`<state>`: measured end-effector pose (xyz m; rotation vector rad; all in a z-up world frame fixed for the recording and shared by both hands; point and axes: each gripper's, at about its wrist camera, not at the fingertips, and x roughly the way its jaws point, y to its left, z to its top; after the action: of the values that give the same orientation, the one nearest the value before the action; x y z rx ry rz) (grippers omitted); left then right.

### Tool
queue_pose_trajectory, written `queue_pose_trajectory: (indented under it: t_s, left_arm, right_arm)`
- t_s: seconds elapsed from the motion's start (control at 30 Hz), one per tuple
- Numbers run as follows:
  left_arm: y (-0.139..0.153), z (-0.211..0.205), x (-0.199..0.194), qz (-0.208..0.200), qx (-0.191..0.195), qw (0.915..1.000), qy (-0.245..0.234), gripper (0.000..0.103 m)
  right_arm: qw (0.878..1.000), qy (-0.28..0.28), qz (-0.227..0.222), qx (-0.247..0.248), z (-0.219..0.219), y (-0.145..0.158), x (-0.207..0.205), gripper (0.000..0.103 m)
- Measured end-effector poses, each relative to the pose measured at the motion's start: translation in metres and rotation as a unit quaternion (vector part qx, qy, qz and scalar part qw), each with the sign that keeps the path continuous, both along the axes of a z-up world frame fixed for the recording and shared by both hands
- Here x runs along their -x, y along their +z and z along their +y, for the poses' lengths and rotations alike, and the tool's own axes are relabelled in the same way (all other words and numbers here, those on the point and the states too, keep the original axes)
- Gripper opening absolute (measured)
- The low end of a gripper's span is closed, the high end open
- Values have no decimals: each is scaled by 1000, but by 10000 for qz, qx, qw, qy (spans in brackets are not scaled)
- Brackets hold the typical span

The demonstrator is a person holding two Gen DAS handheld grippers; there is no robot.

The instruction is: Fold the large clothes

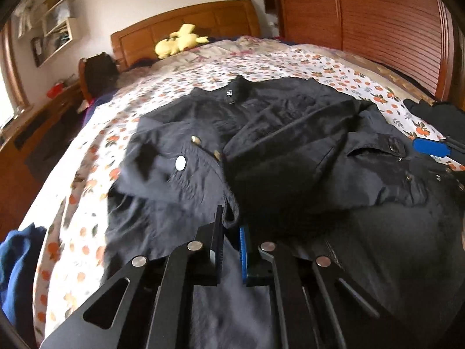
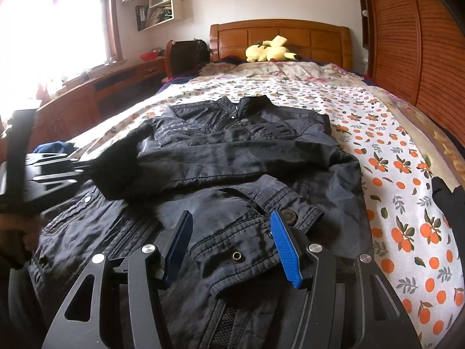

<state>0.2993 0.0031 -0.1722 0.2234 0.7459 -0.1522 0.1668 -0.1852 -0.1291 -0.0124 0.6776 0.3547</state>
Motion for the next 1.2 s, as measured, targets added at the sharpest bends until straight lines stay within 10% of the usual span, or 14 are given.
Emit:
queue_pose_trajectory:
  t_s: [0.83,1.2]
  left_arm:
    - [-14,2,78,200,725,9972,-12,14]
    - [-11,27,103,-79,634,9975,312,61]
  right_arm:
    - [9998,-33,173,59,3,-10,-5,54]
    - [9998,10,160,102,5,-12,-4,54]
